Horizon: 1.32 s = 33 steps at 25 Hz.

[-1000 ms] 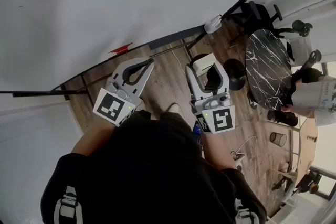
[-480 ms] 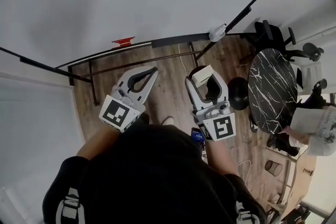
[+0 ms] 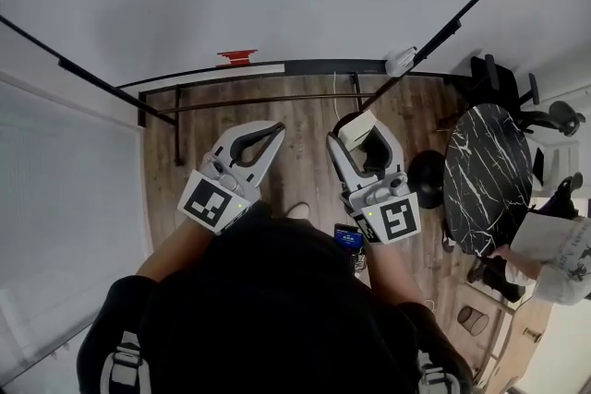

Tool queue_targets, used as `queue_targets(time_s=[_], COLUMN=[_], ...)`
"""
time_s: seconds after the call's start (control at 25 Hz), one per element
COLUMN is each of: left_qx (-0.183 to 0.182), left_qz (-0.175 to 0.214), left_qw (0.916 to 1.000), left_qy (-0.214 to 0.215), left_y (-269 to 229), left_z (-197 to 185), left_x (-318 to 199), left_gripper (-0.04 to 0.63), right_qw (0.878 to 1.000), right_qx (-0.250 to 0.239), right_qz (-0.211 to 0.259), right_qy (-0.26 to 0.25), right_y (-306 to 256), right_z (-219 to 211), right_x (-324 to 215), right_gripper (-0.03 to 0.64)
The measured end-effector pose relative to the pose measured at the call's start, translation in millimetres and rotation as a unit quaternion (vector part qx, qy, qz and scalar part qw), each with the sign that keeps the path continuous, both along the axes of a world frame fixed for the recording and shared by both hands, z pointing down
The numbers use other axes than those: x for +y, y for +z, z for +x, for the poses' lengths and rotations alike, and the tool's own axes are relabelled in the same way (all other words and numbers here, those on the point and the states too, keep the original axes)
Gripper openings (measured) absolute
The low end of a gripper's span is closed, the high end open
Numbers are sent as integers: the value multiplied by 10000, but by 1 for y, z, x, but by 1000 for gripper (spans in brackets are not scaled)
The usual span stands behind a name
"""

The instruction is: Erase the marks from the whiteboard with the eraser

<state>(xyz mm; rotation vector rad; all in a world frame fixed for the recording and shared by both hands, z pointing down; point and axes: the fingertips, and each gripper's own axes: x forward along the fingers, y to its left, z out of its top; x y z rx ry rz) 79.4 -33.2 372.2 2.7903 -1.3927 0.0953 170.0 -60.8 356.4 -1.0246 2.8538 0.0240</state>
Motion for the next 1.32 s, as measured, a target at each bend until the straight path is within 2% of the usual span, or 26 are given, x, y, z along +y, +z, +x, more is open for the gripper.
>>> queue_targets(time_s=[0.6,1.32], left_qx=[16,103], left_qz=[56,-80], left_qw=[10000,9999], left_qy=[1,52], left_y=[0,10], left_z=[-44,-64], left_x=[-14,-25], left_gripper=[5,5], right_qw=[9997,9992], right_qx=[194,366], right_qz=[-58,-115], right_qy=[-106,-56], right_y=[4,16], right_z=[-51,-74], right_x=[-12,-19], right_gripper=[252,252])
